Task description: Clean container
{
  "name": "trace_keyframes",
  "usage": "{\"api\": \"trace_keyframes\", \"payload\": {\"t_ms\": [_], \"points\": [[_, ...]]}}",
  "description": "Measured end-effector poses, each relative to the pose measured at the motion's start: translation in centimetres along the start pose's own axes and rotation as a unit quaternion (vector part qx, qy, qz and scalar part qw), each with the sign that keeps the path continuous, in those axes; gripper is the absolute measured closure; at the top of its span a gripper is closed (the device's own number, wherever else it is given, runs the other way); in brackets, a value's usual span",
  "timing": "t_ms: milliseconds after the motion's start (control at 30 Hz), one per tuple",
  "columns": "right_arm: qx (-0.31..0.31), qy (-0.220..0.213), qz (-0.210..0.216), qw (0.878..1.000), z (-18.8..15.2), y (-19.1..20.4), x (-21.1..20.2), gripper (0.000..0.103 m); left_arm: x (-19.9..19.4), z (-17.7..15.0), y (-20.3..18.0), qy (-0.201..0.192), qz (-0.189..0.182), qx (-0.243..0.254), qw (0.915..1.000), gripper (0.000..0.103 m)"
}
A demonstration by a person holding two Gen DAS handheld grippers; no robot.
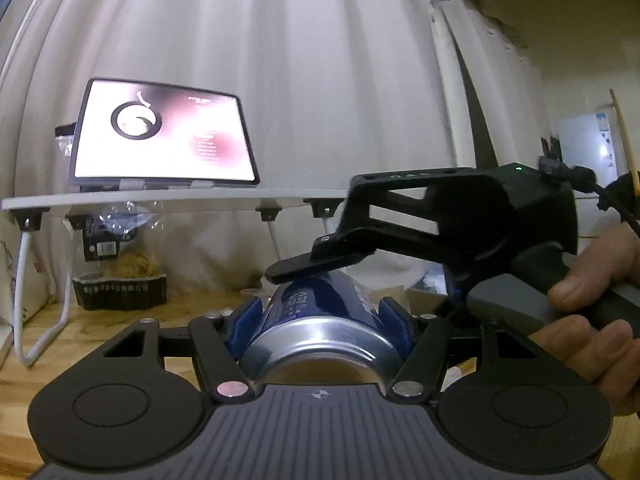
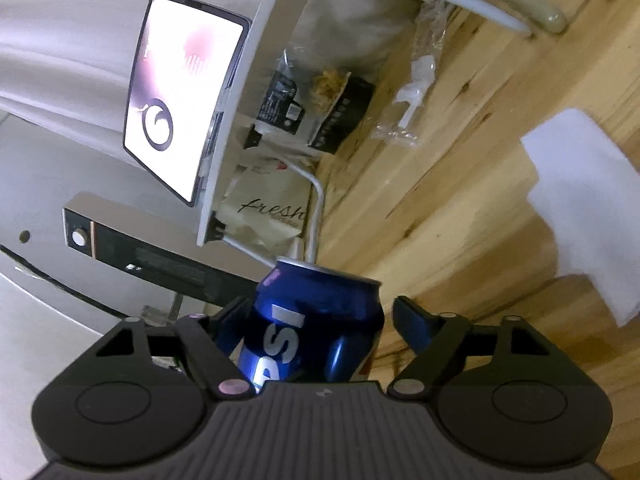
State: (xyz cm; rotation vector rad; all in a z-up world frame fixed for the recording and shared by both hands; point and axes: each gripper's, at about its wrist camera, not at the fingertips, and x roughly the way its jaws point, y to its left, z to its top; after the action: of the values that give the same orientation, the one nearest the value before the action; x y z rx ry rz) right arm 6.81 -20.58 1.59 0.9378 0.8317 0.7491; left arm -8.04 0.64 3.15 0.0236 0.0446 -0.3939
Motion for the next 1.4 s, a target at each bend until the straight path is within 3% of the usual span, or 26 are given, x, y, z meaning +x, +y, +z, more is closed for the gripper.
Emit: {"api": "trace_keyframes", "payload": {"t_ms": [100, 200, 267, 467, 667, 733, 833, 1000, 1033, 1067, 1200, 1267, 1400], "points": [[-0.008, -0.011, 0.026, 1.000, -0.2, -0.3, -0.1, 0.032, -0.4, 0.3, 1.3, -0.009, -0.025, -0.062, 0.9977, 0.035], [-0.002, -0.033, 0.087, 0.996, -0.6, -1.6, -0.4, 0.032, -0.4, 0.2, 4.5, -0.023, -0.087, -0.184, 0.9789, 0.034], [0.004, -0.041, 0.118, 0.992, -0.8, -2.5, -0.5, 0.034, -0.2, 0.0, 5.8, -0.019, -0.092, -0.225, 0.9699, 0.034], [-0.003, -0.070, 0.124, 0.990, -1.1, -2.8, -1.4, 0.035, 0.1, 0.1, 5.0, -0.015, -0.087, -0.201, 0.9756, 0.034], [0.000, -0.072, 0.144, 0.987, -0.9, -2.7, -1.4, 0.035, -0.2, 0.5, 4.6, -0.019, -0.082, -0.179, 0.9802, 0.038], [0.013, -0.063, 0.148, 0.987, -0.7, -3.1, -1.2, 0.033, 0.0, 0.7, 3.5, -0.019, -0.055, -0.135, 0.9891, 0.039], [0.013, -0.056, 0.121, 0.991, -0.5, -3.1, -1.2, 0.016, 0.2, 0.6, 1.5, -0.011, -0.031, -0.061, 0.9976, 0.039], [-0.002, -0.040, 0.087, 0.995, -0.8, -2.3, -1.2, 0.019, 0.1, 0.4, -0.6, -0.013, -0.014, 0.015, 0.9997, 0.039], [-0.006, -0.038, 0.078, 0.996, -0.9, -2.2, -1.1, 0.030, 0.1, 0.4, -0.5, -0.012, -0.016, 0.011, 0.9997, 0.039], [-0.010, -0.038, 0.076, 0.996, -1.0, -2.3, -1.2, 0.032, 0.1, 0.4, -0.3, -0.009, -0.021, 0.004, 0.9997, 0.039], [-0.010, -0.052, 0.092, 0.994, -1.3, -2.9, -1.4, 0.033, -0.1, 0.6, 0.9, -0.015, -0.049, -0.048, 0.9975, 0.036], [-0.005, -0.059, 0.127, 0.990, -1.4, -3.3, -1.4, 0.033, -0.3, 0.7, 1.8, -0.020, -0.066, -0.084, 0.9941, 0.035], [-0.004, -0.058, 0.168, 0.984, -1.4, -3.6, -1.2, 0.033, -0.2, 0.5, 2.3, -0.013, -0.066, -0.102, 0.9926, 0.035]]}}
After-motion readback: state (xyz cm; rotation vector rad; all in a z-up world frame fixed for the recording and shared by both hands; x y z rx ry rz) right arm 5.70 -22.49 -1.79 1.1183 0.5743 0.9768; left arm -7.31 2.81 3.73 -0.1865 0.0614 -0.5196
